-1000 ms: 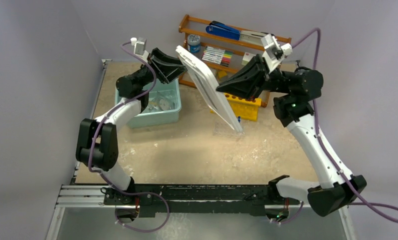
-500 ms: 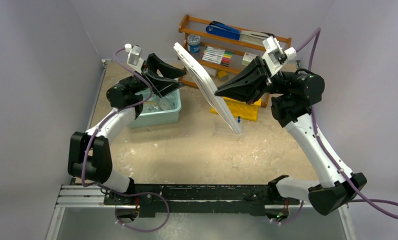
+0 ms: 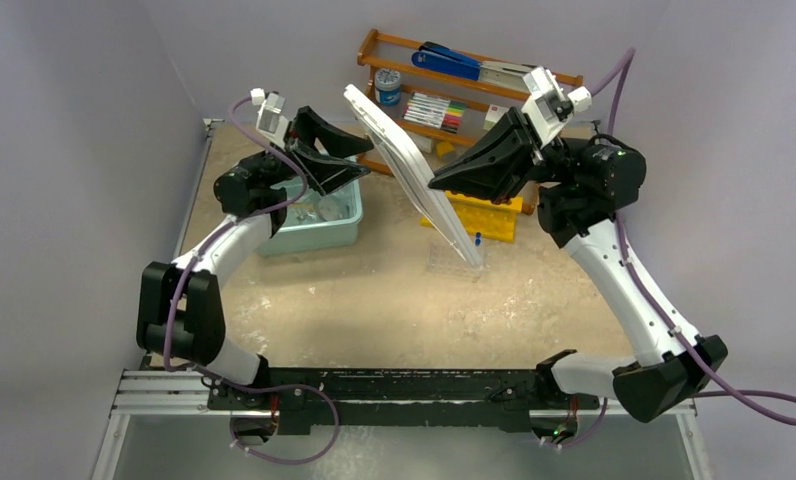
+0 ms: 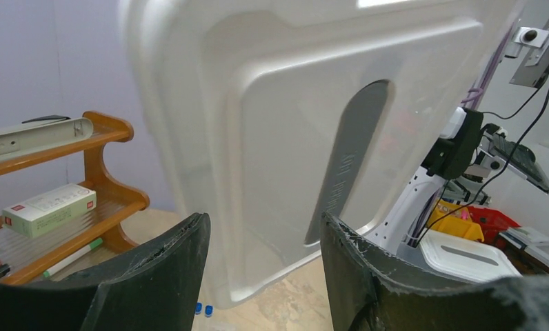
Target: Organize the chemistry lab equipment
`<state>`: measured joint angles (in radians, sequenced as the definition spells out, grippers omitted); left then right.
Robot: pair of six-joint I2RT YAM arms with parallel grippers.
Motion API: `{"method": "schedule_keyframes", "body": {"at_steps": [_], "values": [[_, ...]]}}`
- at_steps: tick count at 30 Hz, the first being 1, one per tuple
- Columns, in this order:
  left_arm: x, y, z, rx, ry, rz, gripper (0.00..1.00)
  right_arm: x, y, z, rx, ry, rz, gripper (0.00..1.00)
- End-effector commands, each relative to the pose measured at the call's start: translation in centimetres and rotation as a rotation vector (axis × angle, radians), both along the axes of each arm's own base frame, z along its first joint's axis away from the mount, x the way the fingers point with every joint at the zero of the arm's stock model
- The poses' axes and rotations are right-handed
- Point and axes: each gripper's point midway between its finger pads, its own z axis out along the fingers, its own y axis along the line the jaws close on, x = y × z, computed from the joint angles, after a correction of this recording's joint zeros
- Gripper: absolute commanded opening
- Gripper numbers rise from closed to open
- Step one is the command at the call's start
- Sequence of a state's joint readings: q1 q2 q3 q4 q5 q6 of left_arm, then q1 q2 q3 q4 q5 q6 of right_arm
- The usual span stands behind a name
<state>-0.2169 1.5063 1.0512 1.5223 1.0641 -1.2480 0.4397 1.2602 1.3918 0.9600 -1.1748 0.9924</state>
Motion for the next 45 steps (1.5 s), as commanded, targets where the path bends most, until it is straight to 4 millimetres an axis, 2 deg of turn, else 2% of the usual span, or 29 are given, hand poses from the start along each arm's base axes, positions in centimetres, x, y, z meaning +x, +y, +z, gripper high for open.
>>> {"method": "schedule_keyframes", "body": {"at_steps": [1,8,11,19,26,35,45], "values": [[-1.2,0.6,2.1,-0.024,-0.242,0.007,0.59,-3.4,-1.5,3.4,0.072,-0.144,-0.002,0.00],[-0.2,1.0,3.3,-0.058,-0.267,0.041,0.59,-3.4,-1.5,3.4,0.075,-0.146,-0.008,0.00],[-0.7,0.6,4.1,-0.061,-0.288,0.016,0.59,-3.3,-1.4,3.3,0.077,-0.139,0.009,0.00],[-1.7,-0.7,3.6,-0.042,-0.304,-0.035,0.59,-3.2,-1.3,3.4,0.092,-0.145,0.034,0.00],[-3.8,-1.6,4.1,-0.046,-0.330,-0.080,0.56,-2.3,-0.9,2.4,0.067,-0.117,0.034,0.00],[-7.0,-0.7,5.3,-0.053,-0.399,-0.075,0.46,-0.2,-1.9,2.6,0.093,-0.106,-0.049,0.00],[-8.7,-0.2,6.1,-0.058,-0.404,-0.076,0.44,1.8,-3.2,2.2,0.102,-0.087,-0.121,0.00]]}}
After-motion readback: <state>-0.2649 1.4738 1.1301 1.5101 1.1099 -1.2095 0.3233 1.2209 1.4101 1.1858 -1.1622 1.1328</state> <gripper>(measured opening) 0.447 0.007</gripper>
